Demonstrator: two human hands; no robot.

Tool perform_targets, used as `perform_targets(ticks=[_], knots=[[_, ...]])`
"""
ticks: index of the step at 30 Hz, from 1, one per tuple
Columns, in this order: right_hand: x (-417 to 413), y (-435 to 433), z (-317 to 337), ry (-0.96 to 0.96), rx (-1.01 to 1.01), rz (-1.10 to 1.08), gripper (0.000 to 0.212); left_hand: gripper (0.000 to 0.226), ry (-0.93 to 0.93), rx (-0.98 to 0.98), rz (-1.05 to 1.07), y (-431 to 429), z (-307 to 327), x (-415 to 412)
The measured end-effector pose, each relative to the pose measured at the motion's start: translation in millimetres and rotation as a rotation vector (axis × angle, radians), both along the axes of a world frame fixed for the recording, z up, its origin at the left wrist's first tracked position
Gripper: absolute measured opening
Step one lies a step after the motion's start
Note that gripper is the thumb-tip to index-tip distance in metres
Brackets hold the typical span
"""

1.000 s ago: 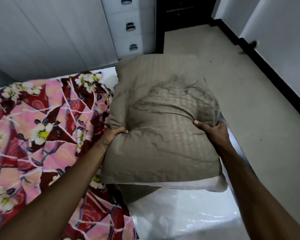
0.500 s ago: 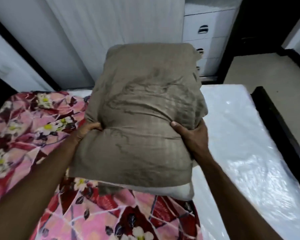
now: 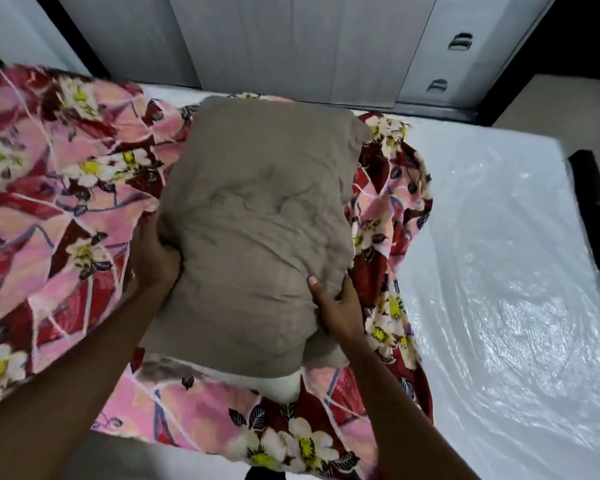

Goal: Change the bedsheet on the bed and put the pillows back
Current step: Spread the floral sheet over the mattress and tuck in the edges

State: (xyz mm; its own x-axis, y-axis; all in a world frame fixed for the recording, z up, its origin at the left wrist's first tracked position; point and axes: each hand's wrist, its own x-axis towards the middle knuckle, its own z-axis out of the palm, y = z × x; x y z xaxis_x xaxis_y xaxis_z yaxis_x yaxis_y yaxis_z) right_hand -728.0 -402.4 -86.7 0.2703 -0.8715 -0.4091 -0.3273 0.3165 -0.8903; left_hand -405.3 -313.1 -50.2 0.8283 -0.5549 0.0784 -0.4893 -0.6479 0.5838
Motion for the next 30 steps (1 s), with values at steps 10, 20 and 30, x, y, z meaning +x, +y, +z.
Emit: perform_targets(ticks=[10, 20, 30], knots=[[-182, 18, -37, 0.665, 0.064, -0.021, 0.074, 0.037, -0.37, -0.009, -0.788, -48, 32, -197], [-266, 55, -47, -0.163, 0.554, 0.092, 0.026, 0.057, 0.365, 0.223, -0.5, -17, -53, -411], [-340, 68, -54, -0.247, 0.779, 0.363, 0.036, 0.067, 0.593, 0.564, -0.281, -7, -52, -490]])
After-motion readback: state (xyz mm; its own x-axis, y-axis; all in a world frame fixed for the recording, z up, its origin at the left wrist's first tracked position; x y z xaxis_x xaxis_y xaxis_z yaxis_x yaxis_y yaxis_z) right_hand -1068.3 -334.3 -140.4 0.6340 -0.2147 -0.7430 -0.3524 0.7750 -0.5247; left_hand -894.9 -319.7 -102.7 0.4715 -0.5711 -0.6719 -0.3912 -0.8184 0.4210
